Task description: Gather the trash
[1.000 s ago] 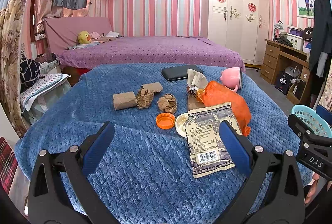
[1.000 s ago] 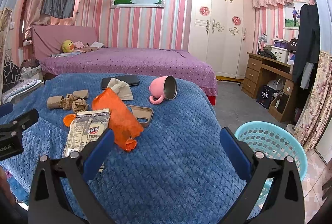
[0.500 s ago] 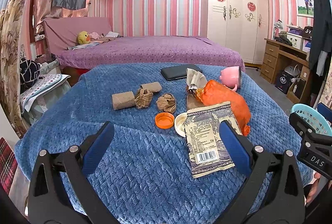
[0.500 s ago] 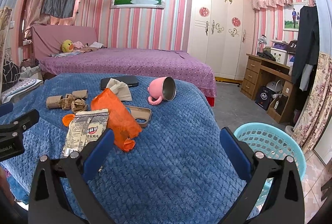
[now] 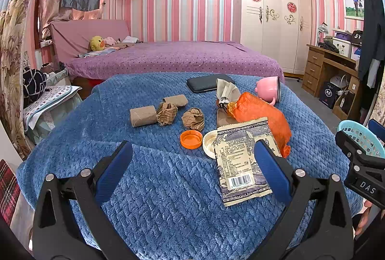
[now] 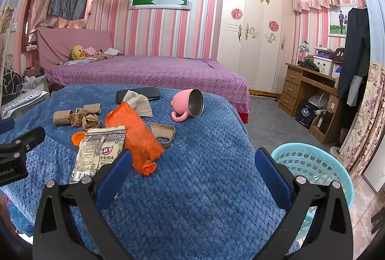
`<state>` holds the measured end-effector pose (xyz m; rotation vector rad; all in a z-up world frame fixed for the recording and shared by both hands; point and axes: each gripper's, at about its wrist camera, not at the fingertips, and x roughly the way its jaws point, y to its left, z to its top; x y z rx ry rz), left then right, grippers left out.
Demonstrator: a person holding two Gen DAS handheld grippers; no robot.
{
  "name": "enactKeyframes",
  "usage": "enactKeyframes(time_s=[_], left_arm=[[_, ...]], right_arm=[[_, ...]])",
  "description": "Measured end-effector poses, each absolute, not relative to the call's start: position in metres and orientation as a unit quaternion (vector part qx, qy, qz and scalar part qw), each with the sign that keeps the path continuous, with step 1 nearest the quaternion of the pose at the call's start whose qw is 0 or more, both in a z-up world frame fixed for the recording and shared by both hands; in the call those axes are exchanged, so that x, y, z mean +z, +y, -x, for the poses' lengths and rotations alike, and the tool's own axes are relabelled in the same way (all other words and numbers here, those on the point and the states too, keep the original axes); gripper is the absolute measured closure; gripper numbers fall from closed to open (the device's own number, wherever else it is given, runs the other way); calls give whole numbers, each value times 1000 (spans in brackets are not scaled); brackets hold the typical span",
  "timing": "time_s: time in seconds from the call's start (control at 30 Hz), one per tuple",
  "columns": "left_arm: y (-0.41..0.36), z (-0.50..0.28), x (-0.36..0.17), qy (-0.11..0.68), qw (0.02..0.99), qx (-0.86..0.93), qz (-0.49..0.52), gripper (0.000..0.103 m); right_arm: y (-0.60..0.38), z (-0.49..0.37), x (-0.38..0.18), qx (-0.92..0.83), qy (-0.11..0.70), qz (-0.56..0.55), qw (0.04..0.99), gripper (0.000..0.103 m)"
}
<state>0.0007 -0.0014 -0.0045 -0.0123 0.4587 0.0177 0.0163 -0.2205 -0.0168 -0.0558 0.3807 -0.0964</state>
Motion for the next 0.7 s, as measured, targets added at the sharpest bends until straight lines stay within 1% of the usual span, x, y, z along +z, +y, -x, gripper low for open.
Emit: enactKeyframes(time_s=[0.7], left_arm=[[-1,-2,-8,230,973,11,3,5]], right_arm=[[-222,-16,-17,-49,190,29,980,4]])
